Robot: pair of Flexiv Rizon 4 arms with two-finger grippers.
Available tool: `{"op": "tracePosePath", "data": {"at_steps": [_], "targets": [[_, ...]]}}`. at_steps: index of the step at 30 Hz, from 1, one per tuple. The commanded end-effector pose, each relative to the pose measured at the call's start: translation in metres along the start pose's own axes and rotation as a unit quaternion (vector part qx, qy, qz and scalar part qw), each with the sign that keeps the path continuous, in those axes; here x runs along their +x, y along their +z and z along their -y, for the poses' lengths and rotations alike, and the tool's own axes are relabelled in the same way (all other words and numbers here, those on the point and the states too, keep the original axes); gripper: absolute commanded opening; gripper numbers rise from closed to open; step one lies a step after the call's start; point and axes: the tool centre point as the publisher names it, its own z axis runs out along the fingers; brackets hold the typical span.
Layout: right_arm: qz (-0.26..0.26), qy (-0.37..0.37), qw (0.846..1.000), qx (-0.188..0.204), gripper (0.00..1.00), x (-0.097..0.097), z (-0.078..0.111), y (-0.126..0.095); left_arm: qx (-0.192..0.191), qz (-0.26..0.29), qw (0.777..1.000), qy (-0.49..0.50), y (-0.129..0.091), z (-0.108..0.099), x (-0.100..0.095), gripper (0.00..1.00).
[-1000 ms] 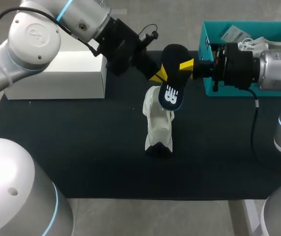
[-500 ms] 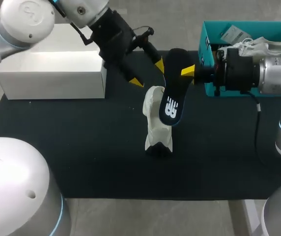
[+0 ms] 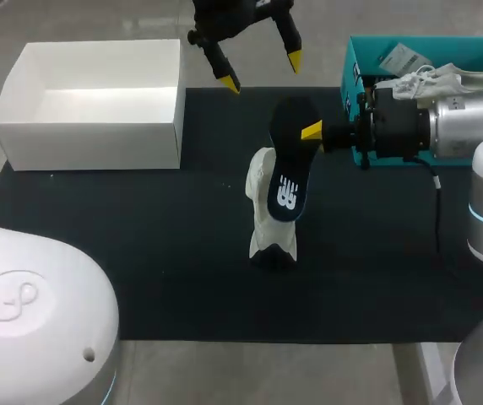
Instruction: Take the shoe out of the shoebox, open the shoe tongue, remove and reinsert the insole, then place the shoe into the shoebox
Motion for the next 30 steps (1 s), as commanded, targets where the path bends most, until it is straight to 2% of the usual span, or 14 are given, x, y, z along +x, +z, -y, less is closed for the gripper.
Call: {"op": "tracePosePath", "data": {"at_steps": [1, 9, 30], "targets": [[-0.003, -0.003, 1.000, 0.001, 0.00, 0.001, -0.003, 0.004, -0.001, -0.154, 0.988, 0.008, -0.006, 0.001, -0.009, 1.00], [0.000, -0.007, 1.000, 0.012, 0.00, 0.004, -0.004, 0.003, -0.018, -0.170, 0.985, 0.030, -0.016, -0.003, -0.020, 1.00], [-0.006, -0.008, 1.000, 0.014, 0.00, 0.003, -0.005, 0.001, -0.017, -0.151, 0.988, 0.017, -0.016, 0.002, -0.019, 1.00]]}}
